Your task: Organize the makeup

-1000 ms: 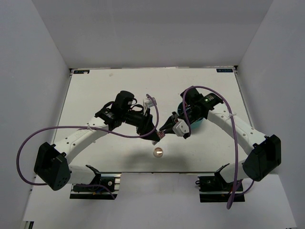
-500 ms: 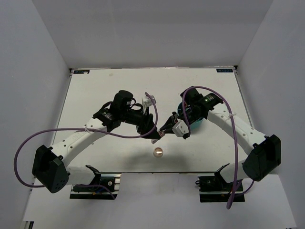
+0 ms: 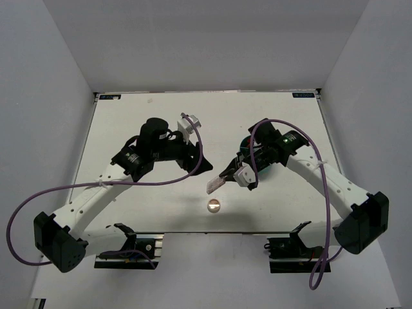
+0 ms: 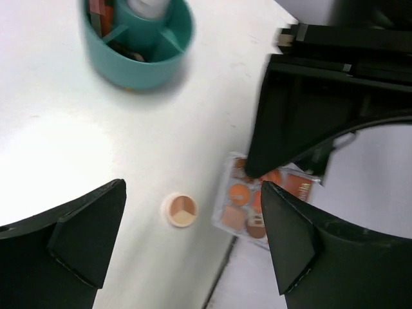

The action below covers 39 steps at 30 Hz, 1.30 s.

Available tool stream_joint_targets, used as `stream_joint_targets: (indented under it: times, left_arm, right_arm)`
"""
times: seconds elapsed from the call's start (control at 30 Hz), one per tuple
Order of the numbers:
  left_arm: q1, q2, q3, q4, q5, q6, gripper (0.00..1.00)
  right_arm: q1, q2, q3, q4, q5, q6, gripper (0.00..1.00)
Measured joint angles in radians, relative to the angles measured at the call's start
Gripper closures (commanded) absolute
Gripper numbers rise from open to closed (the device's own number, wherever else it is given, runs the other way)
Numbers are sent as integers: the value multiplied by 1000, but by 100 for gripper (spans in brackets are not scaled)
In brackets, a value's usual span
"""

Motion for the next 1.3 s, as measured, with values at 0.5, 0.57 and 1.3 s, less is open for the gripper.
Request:
stream_joint_targets:
  times: [0.5, 0.57, 1.3]
  left_arm:
    - [0, -257, -28, -100, -383, -106, 2]
    - [0, -245, -43, -126, -395, -129, 2]
    - [0, -272, -179, -124, -395, -200, 2]
  right_arm:
    - [0, -148, 52, 5, 328, 408, 100]
    - [0, -149, 84, -23, 396, 443, 100]
    - [-59, -209, -30, -109, 1017, 560, 100]
